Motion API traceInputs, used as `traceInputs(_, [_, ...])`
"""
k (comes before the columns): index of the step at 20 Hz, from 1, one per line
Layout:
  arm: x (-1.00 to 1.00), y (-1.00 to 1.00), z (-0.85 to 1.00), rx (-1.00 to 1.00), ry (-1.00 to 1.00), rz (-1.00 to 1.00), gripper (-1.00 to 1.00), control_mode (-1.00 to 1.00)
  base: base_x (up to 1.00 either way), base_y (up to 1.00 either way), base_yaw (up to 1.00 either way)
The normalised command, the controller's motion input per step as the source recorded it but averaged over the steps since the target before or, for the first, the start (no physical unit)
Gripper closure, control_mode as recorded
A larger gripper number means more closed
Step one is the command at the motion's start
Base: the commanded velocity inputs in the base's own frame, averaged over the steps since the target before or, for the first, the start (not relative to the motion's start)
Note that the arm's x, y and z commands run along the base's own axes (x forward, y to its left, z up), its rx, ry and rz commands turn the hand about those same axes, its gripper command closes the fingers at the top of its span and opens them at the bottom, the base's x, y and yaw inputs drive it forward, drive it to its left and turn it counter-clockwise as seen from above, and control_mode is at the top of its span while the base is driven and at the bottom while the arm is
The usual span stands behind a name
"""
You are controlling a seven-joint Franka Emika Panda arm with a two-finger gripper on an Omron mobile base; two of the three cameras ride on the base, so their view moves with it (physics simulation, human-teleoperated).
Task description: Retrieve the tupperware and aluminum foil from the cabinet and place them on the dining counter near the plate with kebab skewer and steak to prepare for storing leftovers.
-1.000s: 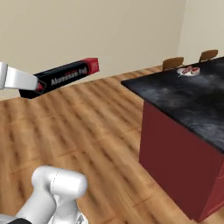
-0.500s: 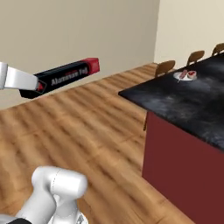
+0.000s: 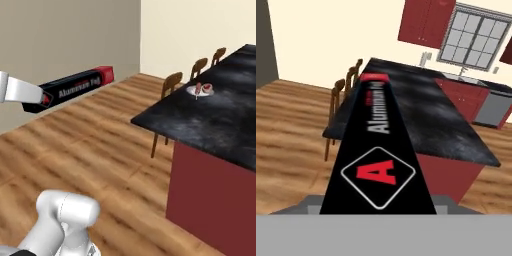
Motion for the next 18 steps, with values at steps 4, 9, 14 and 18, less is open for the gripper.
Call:
traceInputs(4, [0.0, 0.0, 0.0, 0.0, 0.0, 0.0, 1.0, 1.0, 1.0, 0.75, -0.46])
traceInputs(9, [0.0, 0.0, 0.0, 0.0, 0.0, 0.0, 1.0, 1.0, 1.0, 0.78, -0.48])
traceInputs(14, [0.0, 0.0, 0.0, 0.0, 0.0, 0.0, 1.0, 1.0, 1.0, 0.87, -0.51])
traceInputs(18, [0.0, 0.0, 0.0, 0.0, 0.0, 0.0, 1.0, 1.0, 1.0, 0.86, -0.53])
